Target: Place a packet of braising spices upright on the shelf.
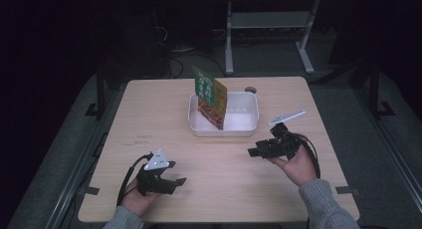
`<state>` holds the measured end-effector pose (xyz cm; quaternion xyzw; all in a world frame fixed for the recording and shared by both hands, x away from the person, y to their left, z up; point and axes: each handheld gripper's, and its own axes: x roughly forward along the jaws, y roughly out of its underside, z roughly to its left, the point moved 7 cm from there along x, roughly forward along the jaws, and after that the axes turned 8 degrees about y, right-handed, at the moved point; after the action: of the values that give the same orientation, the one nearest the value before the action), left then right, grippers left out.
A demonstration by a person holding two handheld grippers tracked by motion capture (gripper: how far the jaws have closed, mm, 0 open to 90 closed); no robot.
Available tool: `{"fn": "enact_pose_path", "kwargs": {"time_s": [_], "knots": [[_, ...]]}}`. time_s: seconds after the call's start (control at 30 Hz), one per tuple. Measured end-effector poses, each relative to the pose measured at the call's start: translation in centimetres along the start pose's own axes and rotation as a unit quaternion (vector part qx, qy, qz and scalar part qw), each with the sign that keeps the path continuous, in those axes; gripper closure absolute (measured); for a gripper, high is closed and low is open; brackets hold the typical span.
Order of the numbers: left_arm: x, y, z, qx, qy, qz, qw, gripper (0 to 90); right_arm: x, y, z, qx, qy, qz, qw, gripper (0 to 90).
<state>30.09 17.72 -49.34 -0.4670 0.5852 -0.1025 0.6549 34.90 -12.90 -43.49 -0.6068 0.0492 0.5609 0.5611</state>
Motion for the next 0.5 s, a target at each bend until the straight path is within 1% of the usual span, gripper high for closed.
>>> {"fn": "enact_pose_path", "kwargs": {"time_s": [0.23, 0.37, 0.5], "knots": [[-0.1, 0.0, 0.0, -0.002, -0.002, -0.001, 1.0, 28.3, 0.3, 2.0, 0.2, 0.002, -0.002, 0.007, 1.0, 46.8], [-0.1, -0.1, 0.0, 0.0, -0.002, -0.004, 1.0, 28.3, 0.3, 3.1, 0.3, 0.002, -0.002, 0.006, 1.0, 46.5], [-0.1, -0.1, -0.1, 0.001, -0.002, -0.004, 1.0, 28.3, 0.3, 4.2, 0.4, 0.009, -0.003, 0.007, 0.9999, 46.3]]}}
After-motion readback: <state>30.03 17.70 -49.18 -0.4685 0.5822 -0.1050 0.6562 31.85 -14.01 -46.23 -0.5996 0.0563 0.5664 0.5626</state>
